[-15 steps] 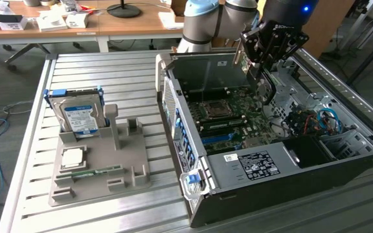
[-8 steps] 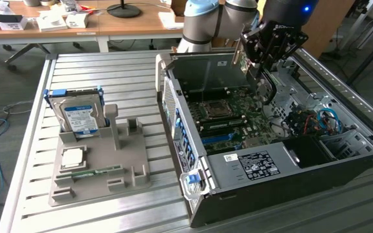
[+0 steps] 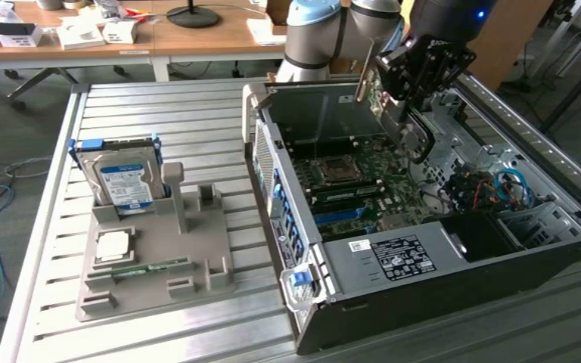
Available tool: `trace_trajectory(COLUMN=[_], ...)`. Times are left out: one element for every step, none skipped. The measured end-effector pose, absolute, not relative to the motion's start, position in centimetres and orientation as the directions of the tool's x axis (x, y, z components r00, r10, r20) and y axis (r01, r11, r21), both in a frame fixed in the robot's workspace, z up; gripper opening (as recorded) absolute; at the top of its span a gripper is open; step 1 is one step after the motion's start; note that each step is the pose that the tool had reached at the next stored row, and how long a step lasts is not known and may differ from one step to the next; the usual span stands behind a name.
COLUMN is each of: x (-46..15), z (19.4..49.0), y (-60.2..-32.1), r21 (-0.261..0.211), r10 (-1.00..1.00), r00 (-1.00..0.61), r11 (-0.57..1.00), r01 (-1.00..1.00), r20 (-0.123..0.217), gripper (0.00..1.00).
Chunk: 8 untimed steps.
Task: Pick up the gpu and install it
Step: 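Insert the gpu into the slot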
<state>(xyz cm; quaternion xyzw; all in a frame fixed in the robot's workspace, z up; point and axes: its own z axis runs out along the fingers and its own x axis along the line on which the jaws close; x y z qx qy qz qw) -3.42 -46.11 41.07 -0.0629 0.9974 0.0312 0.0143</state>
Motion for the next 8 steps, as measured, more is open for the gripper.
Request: trace_trajectory(x=[-3.42, -3.42, -3.42, -3.42, -3.42, -3.42, -3.42, -3.42], z=[41.06, 41.04, 41.02, 41.00, 40.98, 40.96, 40.94, 40.92], y=[-46.11, -46.11, -46.11, -46.11, -46.11, -46.11, -46.11, -46.11], r21=[0.060, 0.060, 0.059, 0.059, 0.059, 0.059, 0.059, 0.059], r10=[-0.142, -0.159, -0.176, -0.193, -0.210, -0.227, -0.245, -0.262], r00=[-0.989, -0.987, -0.984, -0.981, -0.977, -0.973, -0.969, -0.965], r11=[0.988, 0.985, 0.982, 0.979, 0.976, 0.972, 0.967, 0.963], r01=[-0.143, -0.160, -0.178, -0.194, -0.212, -0.228, -0.247, -0.263], r20=[-0.032, -0.032, -0.032, -0.032, -0.032, -0.032, -0.032, -0.032], gripper=[0.26, 0.26, 0.26, 0.26, 0.26, 0.26, 0.26, 0.26])
